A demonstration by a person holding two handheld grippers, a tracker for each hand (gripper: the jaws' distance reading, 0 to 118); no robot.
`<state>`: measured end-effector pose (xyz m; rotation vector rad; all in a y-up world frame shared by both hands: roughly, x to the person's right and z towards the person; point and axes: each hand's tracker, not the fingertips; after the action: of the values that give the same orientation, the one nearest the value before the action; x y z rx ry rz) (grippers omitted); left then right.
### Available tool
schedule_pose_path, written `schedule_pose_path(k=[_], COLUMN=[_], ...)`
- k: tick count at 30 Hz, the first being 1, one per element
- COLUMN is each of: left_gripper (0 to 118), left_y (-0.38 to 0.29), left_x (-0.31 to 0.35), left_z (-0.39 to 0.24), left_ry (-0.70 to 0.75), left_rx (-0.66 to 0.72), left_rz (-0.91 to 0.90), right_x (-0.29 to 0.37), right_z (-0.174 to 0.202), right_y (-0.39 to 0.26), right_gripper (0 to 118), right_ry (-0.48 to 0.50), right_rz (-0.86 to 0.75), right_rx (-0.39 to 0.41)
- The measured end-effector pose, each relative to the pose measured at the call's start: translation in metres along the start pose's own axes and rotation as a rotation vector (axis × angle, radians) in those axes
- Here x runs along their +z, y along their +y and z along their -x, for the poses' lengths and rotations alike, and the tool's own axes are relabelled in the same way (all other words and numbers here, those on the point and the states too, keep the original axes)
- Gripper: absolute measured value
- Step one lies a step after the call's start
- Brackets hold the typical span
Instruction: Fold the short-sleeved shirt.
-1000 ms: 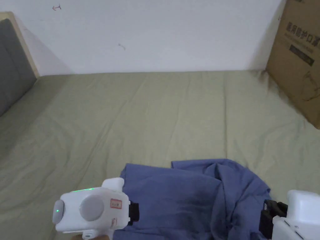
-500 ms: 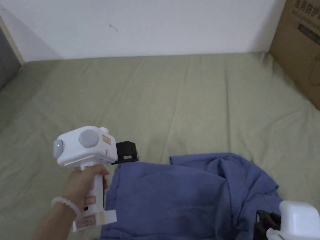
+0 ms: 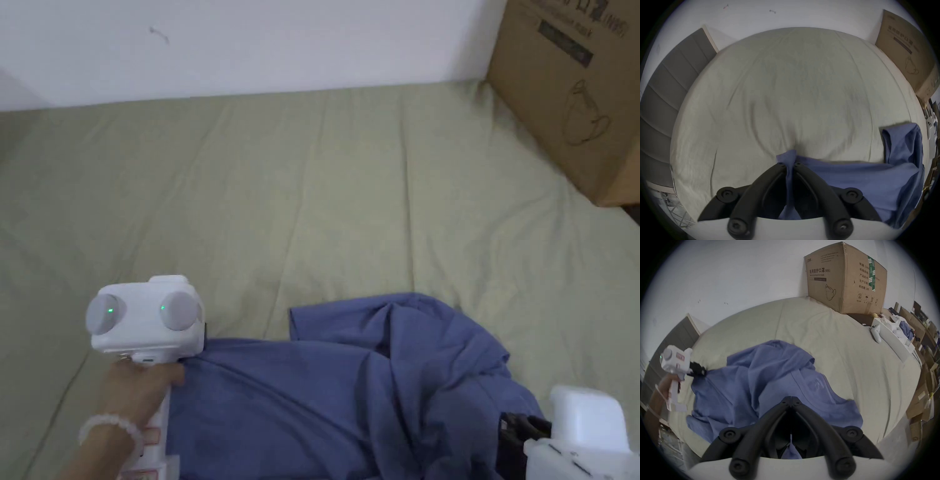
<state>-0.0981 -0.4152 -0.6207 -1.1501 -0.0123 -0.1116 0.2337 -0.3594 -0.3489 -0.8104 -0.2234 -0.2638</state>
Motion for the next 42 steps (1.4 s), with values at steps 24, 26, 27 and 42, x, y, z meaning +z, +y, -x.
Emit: schedule_pose_path(k=[24,26,27,42], left_gripper=[1,1,1,1], left_y=[-0.042,-0.042,-0.043,-0.024], left_x=[0.054,0.054,0.055,0.139], left_z=[0.057,0.057,0.058,0.102], left_ry=[-0.219,-0.217,-0.217,-0.204], left_rx=[0.128,0.124,0.128,0.195], left_rz=[-0.053,-0.052,-0.052,-0.227], right_x=[-0.246,-0.239,-0.237,-0.098], right_z=[0.049,0.055,0.058,0.024], right_y=[0.169,0.17,0.168,0.264], right_gripper=[62,38,19,5], right_ry=[0.06,0.064,0.099,0.158], right_rz=[0.399,0.433,0.455,0.197], right_rx=[0.457,0.476,0.503,0.288])
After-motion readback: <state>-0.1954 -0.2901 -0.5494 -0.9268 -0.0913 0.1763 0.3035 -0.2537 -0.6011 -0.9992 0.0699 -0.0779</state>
